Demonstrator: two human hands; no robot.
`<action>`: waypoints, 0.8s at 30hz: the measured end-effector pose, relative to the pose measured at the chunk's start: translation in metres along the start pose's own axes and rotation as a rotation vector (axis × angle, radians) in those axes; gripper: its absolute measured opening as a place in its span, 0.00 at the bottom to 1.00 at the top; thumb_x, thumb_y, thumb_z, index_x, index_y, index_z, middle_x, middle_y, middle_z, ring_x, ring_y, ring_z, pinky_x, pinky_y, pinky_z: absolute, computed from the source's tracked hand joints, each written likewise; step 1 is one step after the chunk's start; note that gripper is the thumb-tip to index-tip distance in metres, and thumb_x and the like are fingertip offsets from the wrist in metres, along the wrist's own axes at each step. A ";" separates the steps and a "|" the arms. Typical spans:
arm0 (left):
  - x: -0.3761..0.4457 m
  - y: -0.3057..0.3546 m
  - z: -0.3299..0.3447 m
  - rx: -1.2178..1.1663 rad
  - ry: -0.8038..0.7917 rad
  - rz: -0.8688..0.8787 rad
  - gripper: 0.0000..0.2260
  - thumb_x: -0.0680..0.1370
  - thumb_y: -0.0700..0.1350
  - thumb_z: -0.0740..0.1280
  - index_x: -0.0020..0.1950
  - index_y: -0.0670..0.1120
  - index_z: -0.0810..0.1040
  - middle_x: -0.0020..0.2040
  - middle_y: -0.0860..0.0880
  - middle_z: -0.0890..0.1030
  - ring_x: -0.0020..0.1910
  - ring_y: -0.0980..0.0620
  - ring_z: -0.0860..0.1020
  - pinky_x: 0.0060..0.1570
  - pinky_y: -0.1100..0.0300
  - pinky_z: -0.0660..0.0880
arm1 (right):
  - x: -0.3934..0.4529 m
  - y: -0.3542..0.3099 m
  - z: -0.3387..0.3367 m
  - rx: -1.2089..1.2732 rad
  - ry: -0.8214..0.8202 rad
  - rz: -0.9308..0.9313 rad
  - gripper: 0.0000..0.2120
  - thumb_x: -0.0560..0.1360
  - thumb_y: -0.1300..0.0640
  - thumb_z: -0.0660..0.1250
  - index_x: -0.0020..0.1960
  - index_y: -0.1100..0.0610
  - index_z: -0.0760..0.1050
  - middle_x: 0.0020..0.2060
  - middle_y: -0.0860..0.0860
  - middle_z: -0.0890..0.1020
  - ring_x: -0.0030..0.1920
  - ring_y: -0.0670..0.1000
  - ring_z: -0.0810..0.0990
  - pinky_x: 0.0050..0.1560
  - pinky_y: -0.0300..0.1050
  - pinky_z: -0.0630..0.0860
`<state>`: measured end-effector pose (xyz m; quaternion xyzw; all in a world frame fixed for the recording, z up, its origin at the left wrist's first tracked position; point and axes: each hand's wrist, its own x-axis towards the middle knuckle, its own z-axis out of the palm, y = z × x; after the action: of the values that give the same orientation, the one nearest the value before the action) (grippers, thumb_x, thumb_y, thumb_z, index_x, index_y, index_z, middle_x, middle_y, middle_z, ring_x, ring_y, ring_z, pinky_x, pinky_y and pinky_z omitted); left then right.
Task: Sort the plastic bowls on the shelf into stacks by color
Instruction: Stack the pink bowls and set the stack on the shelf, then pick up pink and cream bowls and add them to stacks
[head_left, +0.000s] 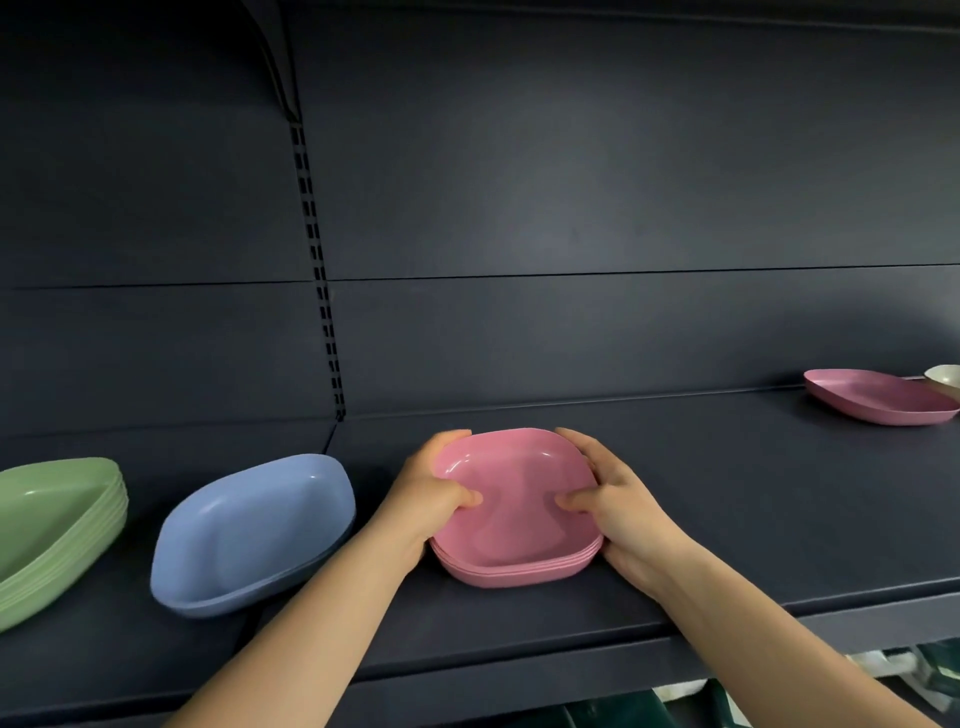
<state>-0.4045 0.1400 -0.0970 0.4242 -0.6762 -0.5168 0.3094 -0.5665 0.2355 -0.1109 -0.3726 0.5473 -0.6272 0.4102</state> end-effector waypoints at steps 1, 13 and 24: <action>0.000 0.000 0.000 0.001 0.005 -0.005 0.29 0.72 0.30 0.67 0.67 0.56 0.71 0.55 0.54 0.74 0.50 0.53 0.74 0.43 0.68 0.71 | 0.001 0.000 -0.001 -0.010 -0.017 -0.001 0.31 0.71 0.78 0.59 0.65 0.50 0.71 0.54 0.50 0.80 0.55 0.52 0.79 0.50 0.44 0.76; -0.008 0.025 0.004 0.262 0.106 -0.070 0.29 0.73 0.39 0.70 0.72 0.55 0.66 0.69 0.49 0.70 0.63 0.50 0.71 0.57 0.61 0.69 | 0.016 -0.023 -0.036 -0.272 -0.243 -0.017 0.30 0.73 0.61 0.71 0.71 0.50 0.64 0.66 0.50 0.72 0.64 0.48 0.73 0.60 0.40 0.72; -0.027 0.115 0.110 1.045 0.111 0.210 0.28 0.77 0.55 0.64 0.75 0.52 0.60 0.73 0.50 0.62 0.73 0.48 0.59 0.70 0.52 0.62 | 0.000 -0.113 -0.197 -1.271 -0.205 -0.407 0.32 0.74 0.44 0.67 0.74 0.47 0.59 0.69 0.48 0.65 0.72 0.52 0.59 0.70 0.47 0.60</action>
<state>-0.5157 0.2243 -0.0155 0.4783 -0.8648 -0.0544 0.1426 -0.7594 0.3181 -0.0232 -0.6948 0.6870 -0.2098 0.0347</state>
